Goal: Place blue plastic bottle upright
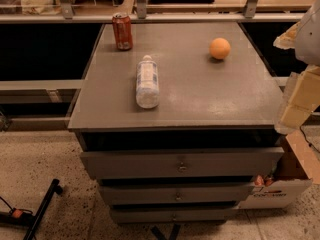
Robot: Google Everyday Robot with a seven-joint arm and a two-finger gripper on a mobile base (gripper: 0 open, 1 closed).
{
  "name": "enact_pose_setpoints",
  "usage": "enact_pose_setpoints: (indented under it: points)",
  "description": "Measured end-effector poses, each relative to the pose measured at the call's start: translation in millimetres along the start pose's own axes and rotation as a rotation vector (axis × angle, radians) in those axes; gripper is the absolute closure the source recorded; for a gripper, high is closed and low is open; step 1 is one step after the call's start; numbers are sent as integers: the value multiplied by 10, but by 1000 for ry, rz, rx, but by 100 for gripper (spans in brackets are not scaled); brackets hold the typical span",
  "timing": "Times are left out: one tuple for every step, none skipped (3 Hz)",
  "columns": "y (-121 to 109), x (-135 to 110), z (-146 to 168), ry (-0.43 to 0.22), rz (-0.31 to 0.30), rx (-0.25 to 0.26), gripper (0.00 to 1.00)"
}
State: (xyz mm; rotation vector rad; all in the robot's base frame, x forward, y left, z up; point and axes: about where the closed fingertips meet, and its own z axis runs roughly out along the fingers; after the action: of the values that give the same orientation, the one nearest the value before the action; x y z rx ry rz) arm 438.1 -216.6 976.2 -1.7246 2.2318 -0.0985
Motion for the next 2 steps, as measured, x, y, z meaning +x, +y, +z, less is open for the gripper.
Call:
enact_pose_setpoints:
  points:
    - [-19,-25,5,-5,-1,4,0]
    - [-172,-251,156,-49,-26,-2,0]
